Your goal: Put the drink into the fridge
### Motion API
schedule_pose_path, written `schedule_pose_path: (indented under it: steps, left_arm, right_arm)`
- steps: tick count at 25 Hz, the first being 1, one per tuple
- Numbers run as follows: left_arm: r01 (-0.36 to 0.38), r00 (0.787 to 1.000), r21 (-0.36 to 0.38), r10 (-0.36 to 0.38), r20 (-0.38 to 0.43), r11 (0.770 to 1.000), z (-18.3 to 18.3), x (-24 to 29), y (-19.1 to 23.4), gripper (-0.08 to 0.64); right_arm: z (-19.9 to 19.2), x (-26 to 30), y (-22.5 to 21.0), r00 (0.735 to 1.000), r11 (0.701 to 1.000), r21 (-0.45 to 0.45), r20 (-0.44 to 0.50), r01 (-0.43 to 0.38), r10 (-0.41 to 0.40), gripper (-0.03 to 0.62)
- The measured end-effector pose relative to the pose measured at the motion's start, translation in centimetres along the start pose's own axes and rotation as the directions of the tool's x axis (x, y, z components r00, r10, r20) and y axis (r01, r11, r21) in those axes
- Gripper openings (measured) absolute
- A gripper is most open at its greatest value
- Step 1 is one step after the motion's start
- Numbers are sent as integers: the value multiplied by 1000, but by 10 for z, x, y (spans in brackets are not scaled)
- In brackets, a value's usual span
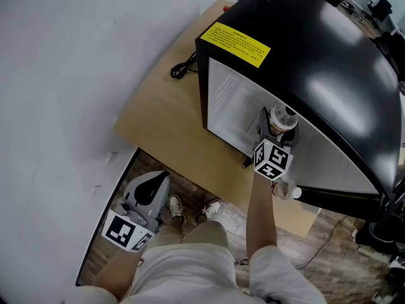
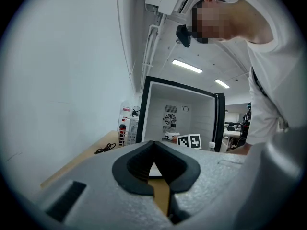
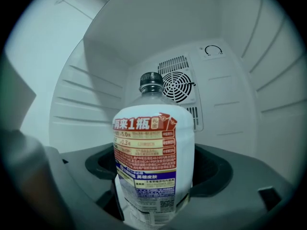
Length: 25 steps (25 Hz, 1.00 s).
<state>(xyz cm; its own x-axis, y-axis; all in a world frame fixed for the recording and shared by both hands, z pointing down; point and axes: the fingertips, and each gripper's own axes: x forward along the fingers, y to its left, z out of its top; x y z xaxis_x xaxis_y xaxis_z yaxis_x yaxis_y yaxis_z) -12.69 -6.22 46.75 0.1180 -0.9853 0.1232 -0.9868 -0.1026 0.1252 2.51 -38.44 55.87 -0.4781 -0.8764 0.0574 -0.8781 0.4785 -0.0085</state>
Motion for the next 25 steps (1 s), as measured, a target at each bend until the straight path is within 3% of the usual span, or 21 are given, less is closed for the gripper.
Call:
schedule_pose_path:
  steps: [8, 12, 20, 25]
  left_arm:
    - [30, 1000, -1, -30, 10, 1000, 2, 4, -4, 12]
    - [44, 999, 3, -44, 6, 999, 3, 3, -7, 14]
    - [85, 996, 4, -85, 24, 996, 6, 3, -8, 12]
    - [123, 991, 4, -123, 51, 992, 13, 1, -11, 13]
  right_arm:
    - [-3, -5, -1, 999, 1000, -3, -32, -7, 7, 420]
    - [-10, -11, -2, 998, 1000, 31, -58, -4, 6, 462]
    - [-3, -34, -1, 998, 994, 112, -67, 18, -10, 460]
    - [-1, -49, 4, 996, 993, 114, -93, 13, -2, 460]
